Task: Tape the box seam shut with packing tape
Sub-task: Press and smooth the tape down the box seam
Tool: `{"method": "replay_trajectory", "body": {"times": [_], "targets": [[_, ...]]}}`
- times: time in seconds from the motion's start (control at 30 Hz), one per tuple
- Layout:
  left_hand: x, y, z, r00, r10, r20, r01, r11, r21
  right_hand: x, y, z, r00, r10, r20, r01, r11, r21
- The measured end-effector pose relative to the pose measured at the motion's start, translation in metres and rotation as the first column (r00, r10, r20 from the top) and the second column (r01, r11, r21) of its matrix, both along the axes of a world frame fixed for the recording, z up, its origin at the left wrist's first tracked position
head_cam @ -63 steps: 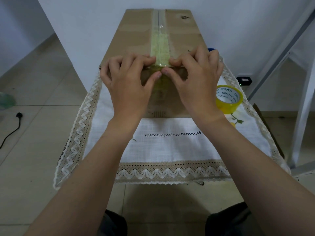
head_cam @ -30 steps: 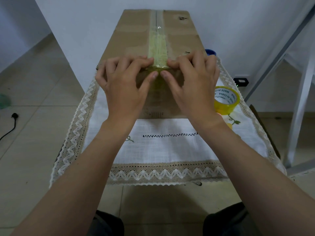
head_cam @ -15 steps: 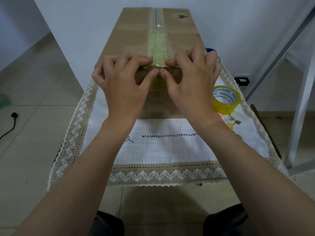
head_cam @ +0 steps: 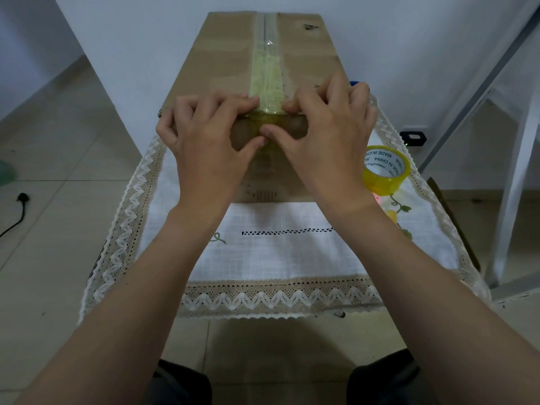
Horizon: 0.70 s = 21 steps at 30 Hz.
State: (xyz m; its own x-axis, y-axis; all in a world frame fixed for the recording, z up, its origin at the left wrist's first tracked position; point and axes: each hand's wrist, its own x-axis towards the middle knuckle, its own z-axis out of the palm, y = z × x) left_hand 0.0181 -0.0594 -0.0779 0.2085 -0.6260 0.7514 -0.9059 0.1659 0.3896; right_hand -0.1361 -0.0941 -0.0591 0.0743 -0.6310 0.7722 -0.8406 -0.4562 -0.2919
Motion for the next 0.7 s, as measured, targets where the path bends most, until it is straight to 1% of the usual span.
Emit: {"method": "replay_trajectory", "body": {"times": [0.17, 0.33, 0.47, 0.57, 0.7], "targets": [[0.001, 0.001, 0.003, 1.0, -0.004, 0.017, 0.004, 1.0, 0.005, 0.001, -0.003, 0.002, 0.999, 0.018, 0.03, -0.019, 1.0, 0.008], [-0.002, -0.003, 0.006, 0.998, -0.005, -0.059, 0.001, 0.998, -0.057, -0.004, -0.004, -0.001, 0.993, 0.077, 0.091, -0.08, 0.996, 0.028], [-0.002, -0.003, 0.007, 0.997, -0.001, -0.071, -0.003, 0.998, -0.055, -0.009, -0.003, -0.004, 0.989, 0.125, 0.077, -0.127, 0.991, 0.033], [0.003, -0.002, 0.002, 1.0, -0.013, 0.0, 0.013, 0.999, -0.039, -0.012, -0.004, -0.005, 0.994, 0.109, 0.029, -0.11, 0.993, 0.029], [0.01, -0.002, -0.009, 0.99, -0.015, 0.142, 0.017, 1.0, -0.012, -0.013, -0.004, -0.014, 0.994, 0.044, -0.1, -0.046, 0.999, -0.021]]}}
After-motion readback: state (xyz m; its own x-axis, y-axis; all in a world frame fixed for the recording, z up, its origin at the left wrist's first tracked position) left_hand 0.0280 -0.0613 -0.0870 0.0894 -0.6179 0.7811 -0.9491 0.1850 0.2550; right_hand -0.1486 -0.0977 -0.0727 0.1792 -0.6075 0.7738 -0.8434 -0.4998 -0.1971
